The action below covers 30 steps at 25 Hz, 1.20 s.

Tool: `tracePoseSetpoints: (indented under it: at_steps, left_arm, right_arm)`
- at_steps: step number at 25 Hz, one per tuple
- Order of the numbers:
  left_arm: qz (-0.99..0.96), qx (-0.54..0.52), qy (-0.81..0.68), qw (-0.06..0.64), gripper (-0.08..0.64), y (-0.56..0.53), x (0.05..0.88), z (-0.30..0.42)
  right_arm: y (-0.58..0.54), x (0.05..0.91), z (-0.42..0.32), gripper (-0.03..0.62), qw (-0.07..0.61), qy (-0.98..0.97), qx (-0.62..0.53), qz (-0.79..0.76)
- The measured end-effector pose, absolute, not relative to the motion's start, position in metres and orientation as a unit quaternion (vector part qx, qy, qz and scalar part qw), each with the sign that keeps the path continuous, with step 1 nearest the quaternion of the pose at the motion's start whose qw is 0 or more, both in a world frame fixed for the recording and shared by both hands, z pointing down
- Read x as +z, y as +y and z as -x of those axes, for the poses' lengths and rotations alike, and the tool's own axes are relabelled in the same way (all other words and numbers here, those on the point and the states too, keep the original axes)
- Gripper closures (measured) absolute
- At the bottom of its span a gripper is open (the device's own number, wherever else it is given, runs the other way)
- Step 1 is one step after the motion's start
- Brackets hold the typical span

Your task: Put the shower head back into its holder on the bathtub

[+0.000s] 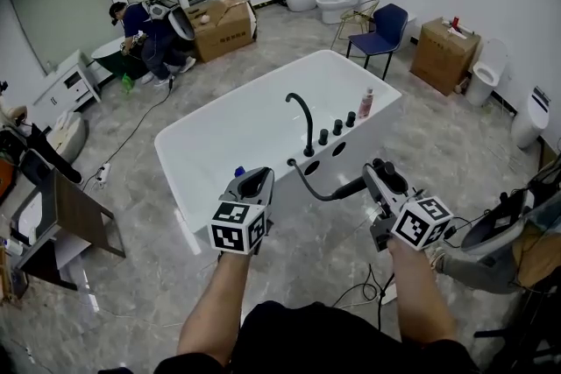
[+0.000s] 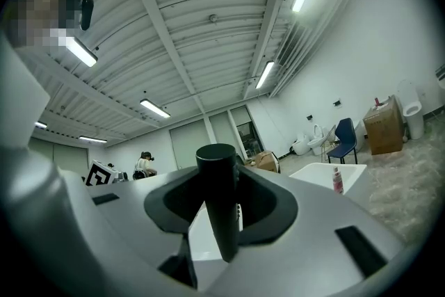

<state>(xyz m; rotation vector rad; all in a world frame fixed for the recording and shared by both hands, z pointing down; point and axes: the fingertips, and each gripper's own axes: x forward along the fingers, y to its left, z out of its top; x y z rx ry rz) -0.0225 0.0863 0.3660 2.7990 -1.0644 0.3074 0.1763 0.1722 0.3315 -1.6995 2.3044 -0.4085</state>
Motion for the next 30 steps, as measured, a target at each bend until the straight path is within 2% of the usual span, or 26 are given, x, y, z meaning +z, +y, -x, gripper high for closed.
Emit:
tracePoseSetpoints:
  at_steps: [12,30]
  left_arm:
    - [-0.926,0.103,-0.354,0.079,0.529,0.069,0.378,0.013]
    - [-0.931,0.096,-0.343,0.080,0.529,-0.097,0.387,0.020]
  right_arm:
    - [0.154,0.344,-0.187,0.449,0.111,0.789,-0.150,0.585]
    - [-0.012,0.338,-0.172,0.451,0.082,0.787,-0.151,0.593]
